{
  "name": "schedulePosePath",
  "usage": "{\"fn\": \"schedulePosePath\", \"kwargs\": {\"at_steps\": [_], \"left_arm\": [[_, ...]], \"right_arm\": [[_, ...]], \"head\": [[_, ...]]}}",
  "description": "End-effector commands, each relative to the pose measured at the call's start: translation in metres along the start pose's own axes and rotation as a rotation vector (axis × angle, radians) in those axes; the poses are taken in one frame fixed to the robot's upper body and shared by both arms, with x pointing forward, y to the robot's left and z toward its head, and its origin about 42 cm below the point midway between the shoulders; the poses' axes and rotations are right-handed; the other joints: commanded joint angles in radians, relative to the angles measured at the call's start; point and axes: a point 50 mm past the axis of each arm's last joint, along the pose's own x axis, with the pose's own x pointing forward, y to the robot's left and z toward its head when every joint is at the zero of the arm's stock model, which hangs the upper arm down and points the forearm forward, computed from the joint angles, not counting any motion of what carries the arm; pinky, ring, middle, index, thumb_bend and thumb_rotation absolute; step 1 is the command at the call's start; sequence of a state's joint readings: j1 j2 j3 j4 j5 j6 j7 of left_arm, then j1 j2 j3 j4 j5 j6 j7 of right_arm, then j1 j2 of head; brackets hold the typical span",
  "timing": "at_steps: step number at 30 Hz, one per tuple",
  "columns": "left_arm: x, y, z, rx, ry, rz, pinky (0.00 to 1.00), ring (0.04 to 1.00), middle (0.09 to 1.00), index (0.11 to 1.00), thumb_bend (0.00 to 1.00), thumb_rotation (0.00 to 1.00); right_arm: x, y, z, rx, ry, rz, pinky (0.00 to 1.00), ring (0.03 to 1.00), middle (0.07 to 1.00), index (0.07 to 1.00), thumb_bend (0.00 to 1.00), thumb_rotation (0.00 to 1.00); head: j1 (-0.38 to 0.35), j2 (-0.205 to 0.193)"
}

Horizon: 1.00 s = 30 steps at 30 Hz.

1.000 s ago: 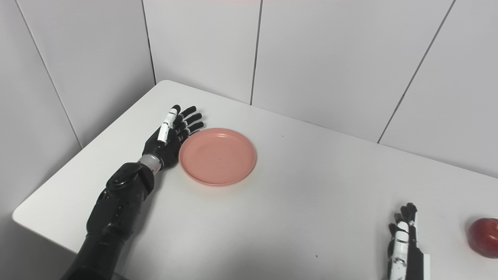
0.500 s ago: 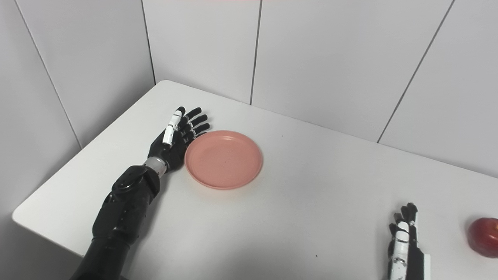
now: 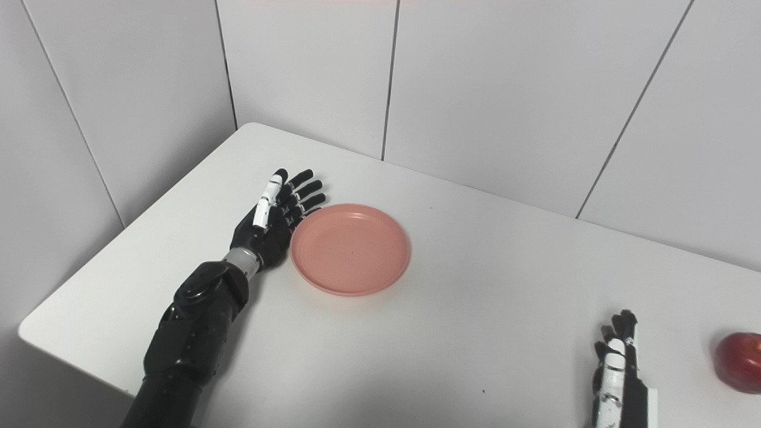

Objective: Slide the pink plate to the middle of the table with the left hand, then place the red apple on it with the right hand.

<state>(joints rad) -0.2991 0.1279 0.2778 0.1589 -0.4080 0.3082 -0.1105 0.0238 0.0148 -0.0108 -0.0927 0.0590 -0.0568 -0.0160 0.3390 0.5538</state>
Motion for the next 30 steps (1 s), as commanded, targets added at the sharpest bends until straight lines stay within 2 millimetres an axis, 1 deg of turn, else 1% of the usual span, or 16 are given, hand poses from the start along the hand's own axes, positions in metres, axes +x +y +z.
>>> {"fn": "schedulePosePath", "kwargs": {"at_steps": [1, 10, 19, 22, 26, 30], "left_arm": [[0.001, -0.009, 0.003, -0.002, 0.011, -0.021, 0.90, 0.884, 0.890, 0.872, 0.39, 1.00], [-0.006, -0.027, 0.005, -0.001, 0.006, -0.021, 0.91, 0.887, 0.894, 0.877, 0.37, 1.00], [-0.008, -0.042, 0.012, 0.005, 0.001, -0.014, 0.90, 0.890, 0.899, 0.882, 0.37, 1.00], [-0.008, -0.045, 0.013, 0.008, -0.001, -0.021, 0.90, 0.893, 0.901, 0.882, 0.37, 1.00], [-0.007, -0.049, 0.012, 0.020, -0.001, -0.028, 0.89, 0.889, 0.896, 0.876, 0.37, 1.00], [-0.006, -0.053, 0.009, 0.015, 0.003, -0.039, 0.89, 0.891, 0.896, 0.873, 0.37, 1.00]], "right_arm": [[-0.003, 0.001, -0.001, 0.004, -0.004, -0.002, 1.00, 0.993, 0.997, 0.997, 0.22, 1.00], [-0.003, 0.001, -0.002, 0.007, -0.003, -0.003, 1.00, 0.990, 0.994, 0.990, 0.21, 1.00], [-0.003, 0.002, -0.003, -0.006, 0.002, -0.011, 1.00, 0.977, 0.982, 0.978, 0.24, 1.00], [-0.003, 0.003, -0.002, 0.012, 0.002, -0.006, 1.00, 0.990, 0.991, 0.986, 0.25, 1.00], [-0.003, 0.004, -0.001, 0.015, 0.003, -0.012, 1.00, 0.984, 0.988, 0.985, 0.23, 1.00], [-0.003, 0.004, -0.003, 0.012, -0.002, -0.012, 1.00, 0.978, 0.985, 0.985, 0.24, 1.00]], "head": [[-0.001, 0.003], [-0.008, 0.008], [-0.019, 0.014], [-0.023, 0.016], [-0.031, 0.019], [-0.034, 0.020]]}}
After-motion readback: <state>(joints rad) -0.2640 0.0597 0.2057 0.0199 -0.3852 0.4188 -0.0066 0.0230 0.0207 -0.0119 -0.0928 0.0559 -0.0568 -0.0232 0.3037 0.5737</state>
